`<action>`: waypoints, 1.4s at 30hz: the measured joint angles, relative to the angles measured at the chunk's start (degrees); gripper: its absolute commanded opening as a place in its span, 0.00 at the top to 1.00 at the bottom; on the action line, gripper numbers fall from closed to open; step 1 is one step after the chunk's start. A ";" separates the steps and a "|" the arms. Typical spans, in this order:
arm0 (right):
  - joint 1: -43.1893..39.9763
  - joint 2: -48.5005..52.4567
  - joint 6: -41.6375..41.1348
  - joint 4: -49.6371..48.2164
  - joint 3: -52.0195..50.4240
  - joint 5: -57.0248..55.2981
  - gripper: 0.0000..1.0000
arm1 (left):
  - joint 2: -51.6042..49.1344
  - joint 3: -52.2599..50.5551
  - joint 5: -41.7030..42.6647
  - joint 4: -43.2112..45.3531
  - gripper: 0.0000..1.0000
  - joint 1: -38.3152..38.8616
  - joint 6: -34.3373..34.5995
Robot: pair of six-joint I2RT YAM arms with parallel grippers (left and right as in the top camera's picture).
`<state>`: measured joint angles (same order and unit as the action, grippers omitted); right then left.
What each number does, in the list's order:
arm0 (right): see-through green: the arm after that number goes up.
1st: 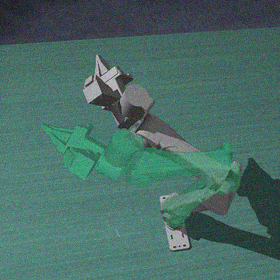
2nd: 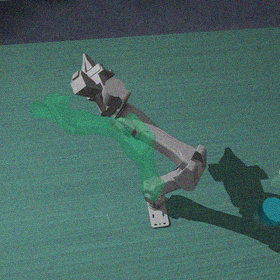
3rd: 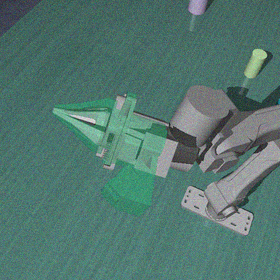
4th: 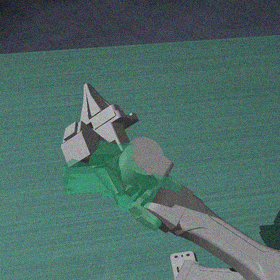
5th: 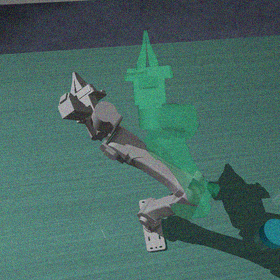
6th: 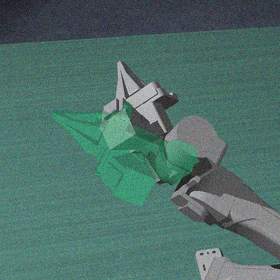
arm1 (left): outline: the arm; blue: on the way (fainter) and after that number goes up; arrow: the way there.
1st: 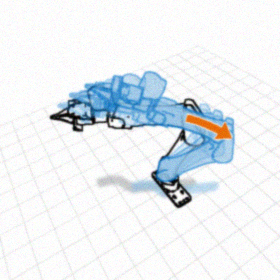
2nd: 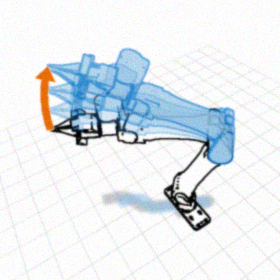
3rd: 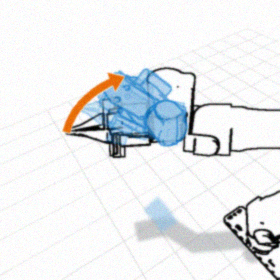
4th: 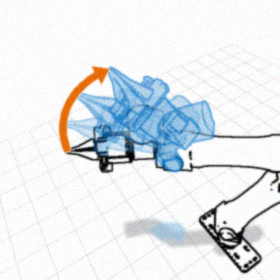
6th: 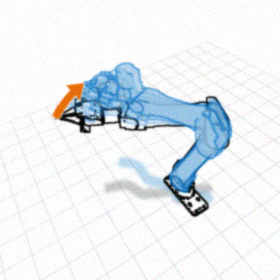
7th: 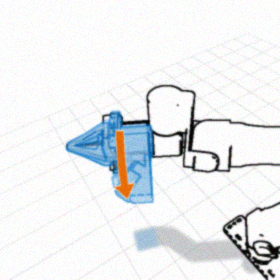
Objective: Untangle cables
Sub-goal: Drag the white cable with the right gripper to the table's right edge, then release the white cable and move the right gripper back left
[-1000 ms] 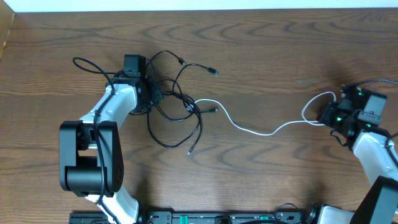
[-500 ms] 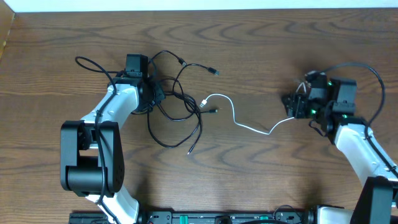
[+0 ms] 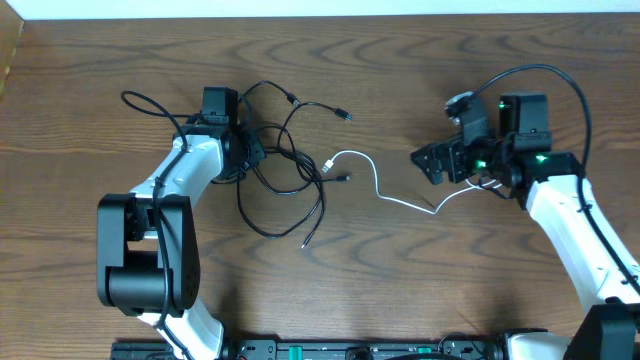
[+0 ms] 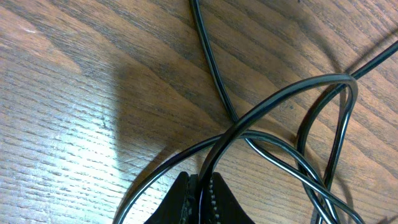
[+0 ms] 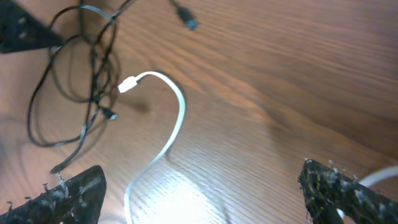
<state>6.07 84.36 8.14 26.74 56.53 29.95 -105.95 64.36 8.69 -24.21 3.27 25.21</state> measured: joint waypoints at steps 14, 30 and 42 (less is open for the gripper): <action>10.60 9.66 4.48 6.38 0.00 -0.20 0.56 | 0.00 0.00 0.00 0.02 0.91 0.00 0.00; 5.60 13.03 -4.55 4.44 0.00 -37.79 0.99 | 0.00 0.00 0.00 0.07 0.91 0.00 -0.13; -13.22 13.03 -15.58 3.41 0.00 -47.45 0.99 | 0.00 0.00 0.00 0.13 0.91 0.00 -0.15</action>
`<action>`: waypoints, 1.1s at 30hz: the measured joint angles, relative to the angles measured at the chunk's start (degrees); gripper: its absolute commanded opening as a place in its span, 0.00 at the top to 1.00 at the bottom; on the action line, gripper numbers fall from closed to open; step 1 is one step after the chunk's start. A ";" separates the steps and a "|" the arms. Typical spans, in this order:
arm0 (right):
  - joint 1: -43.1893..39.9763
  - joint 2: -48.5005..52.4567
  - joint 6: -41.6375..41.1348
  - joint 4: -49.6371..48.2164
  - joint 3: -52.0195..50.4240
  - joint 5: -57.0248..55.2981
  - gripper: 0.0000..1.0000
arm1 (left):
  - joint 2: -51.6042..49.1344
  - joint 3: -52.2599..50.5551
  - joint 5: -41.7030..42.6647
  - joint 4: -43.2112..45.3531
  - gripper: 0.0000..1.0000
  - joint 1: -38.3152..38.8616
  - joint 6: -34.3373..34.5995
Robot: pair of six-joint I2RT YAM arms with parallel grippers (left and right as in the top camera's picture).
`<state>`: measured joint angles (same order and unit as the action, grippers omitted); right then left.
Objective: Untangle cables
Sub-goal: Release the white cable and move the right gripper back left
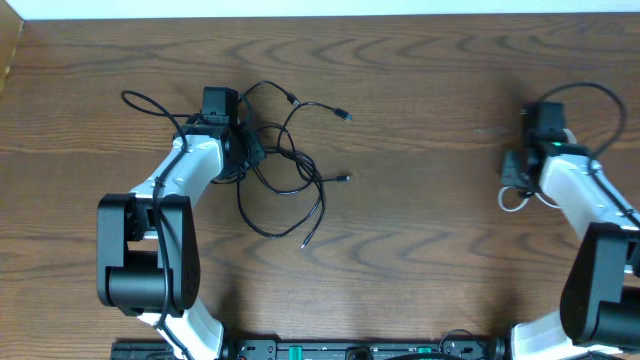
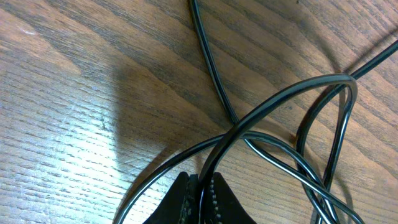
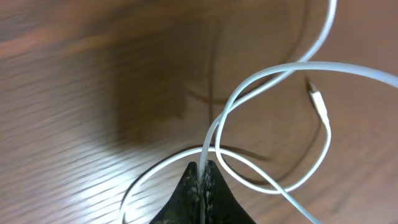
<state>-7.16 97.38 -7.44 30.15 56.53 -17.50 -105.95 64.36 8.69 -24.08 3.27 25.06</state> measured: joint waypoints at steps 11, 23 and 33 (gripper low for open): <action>-10.03 0.02 -7.54 -1.75 0.00 8.72 0.78 | 0.00 0.00 0.00 0.02 0.91 0.00 0.00; -8.41 0.00 -1.55 -5.40 0.00 27.12 0.01 | 0.00 0.00 0.85 0.17 0.92 0.00 0.00; -3.32 0.02 -0.94 -4.00 0.00 8.63 0.01 | 0.00 0.00 4.63 1.05 0.92 0.72 -1.38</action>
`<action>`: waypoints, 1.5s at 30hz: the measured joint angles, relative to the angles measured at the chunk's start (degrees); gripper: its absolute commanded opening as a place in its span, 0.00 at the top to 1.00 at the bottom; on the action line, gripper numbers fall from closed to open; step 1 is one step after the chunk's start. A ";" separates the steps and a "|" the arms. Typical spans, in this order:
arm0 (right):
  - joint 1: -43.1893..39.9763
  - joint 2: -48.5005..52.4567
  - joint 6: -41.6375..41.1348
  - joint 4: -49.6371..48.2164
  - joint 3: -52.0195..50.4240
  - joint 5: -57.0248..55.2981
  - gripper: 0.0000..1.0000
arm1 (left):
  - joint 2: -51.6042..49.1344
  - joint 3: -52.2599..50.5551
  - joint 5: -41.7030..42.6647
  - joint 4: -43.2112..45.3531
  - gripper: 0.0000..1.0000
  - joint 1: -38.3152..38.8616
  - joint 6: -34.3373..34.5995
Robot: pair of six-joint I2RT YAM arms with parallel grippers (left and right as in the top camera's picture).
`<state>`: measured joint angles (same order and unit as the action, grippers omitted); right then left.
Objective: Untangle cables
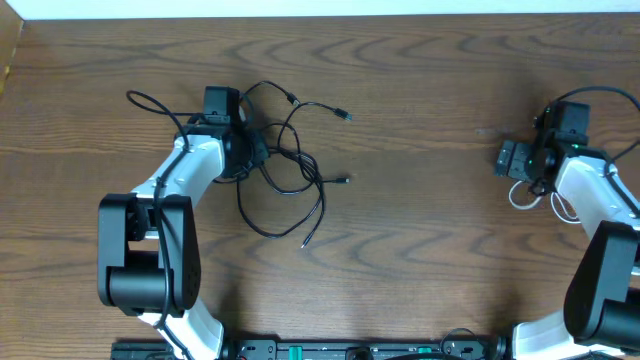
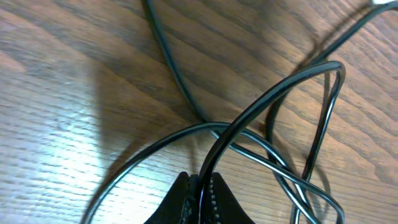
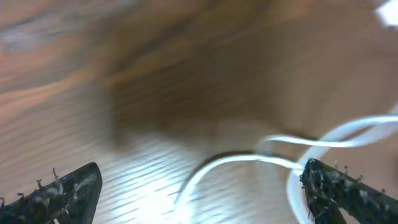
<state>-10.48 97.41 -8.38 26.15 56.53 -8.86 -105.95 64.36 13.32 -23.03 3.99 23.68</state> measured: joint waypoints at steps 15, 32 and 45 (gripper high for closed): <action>4.31 -0.02 4.13 -10.51 -0.02 20.65 0.03 | 0.00 -0.04 0.33 2.49 0.92 7.26 -4.94; 11.28 0.00 5.66 -14.64 -9.35 25.86 0.33 | 0.00 -0.04 23.61 4.63 0.92 13.31 -26.40; 19.23 0.00 9.68 -21.66 -9.73 53.02 0.16 | 0.00 -0.07 40.02 6.86 0.93 13.33 -29.62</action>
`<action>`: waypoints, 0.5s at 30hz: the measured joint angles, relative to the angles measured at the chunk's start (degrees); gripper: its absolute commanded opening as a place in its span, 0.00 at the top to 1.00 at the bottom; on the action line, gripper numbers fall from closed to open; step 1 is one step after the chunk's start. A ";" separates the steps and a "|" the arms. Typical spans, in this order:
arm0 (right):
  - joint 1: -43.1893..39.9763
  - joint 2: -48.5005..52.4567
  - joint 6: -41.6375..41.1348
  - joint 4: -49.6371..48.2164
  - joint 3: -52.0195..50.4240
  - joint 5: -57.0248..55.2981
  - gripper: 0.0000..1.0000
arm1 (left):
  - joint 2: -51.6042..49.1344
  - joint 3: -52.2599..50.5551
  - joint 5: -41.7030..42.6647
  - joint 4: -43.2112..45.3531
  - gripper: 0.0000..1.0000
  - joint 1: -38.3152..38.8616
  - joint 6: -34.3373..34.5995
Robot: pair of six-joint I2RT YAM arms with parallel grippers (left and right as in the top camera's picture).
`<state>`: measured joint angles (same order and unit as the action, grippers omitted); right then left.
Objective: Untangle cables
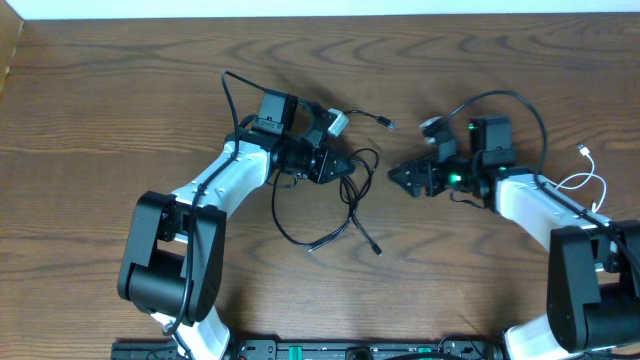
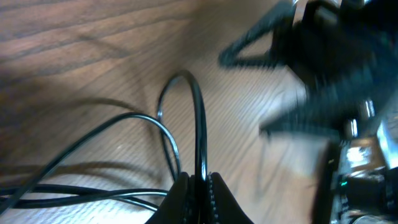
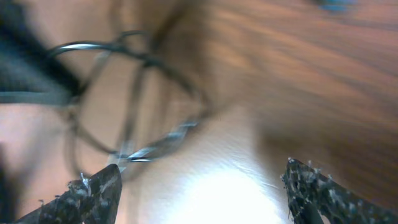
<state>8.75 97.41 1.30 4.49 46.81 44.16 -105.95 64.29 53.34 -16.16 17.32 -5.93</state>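
Note:
A tangle of black cables (image 1: pixel 350 195) lies at the table's middle, with loose ends reaching up (image 1: pixel 385 124) and down (image 1: pixel 375 248). My left gripper (image 1: pixel 343 168) is shut on one black strand (image 2: pixel 199 137), which arches up from its jaws in the left wrist view. My right gripper (image 1: pixel 403 178) stands open just right of the tangle, facing it. In the right wrist view its fingers (image 3: pixel 93 193) are wide apart with nothing between them, and blurred black loops (image 3: pixel 134 93) lie ahead. A white cable (image 1: pixel 578 183) lies coiled alone at the far right.
The dark wooden table (image 1: pixel 120 80) runs to a pale edge along the back. The right arm's own black lead (image 1: pixel 505 98) arcs above its wrist. The two grippers are close together at the centre.
My left gripper, still shut on the black strand, has moved from the left to the centre and the tangle came with it. My open right gripper has moved from the white cable to the tangle.
The white cable first lay across the centre, touching the black tangle, with my right gripper open near it. Then that gripper was shut on it at the far right, then open with the cable left there. The left held a black strand throughout and now holds it at the centre.

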 measured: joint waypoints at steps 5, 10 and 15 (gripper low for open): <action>4.68 0.00 -2.29 -3.67 0.00 3.85 0.16 | 0.00 0.00 1.22 2.10 0.92 0.00 7.13; 8.07 0.00 -4.35 -7.10 -0.02 5.20 0.15 | 0.00 -0.02 1.90 4.28 0.93 0.00 20.17; 9.40 0.00 -5.77 -9.09 -0.02 5.55 0.16 | 0.00 -0.02 2.05 4.68 0.93 0.00 33.38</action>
<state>18.15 97.41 -4.47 -4.60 46.78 49.71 -105.95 64.27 55.40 -11.49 17.32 27.44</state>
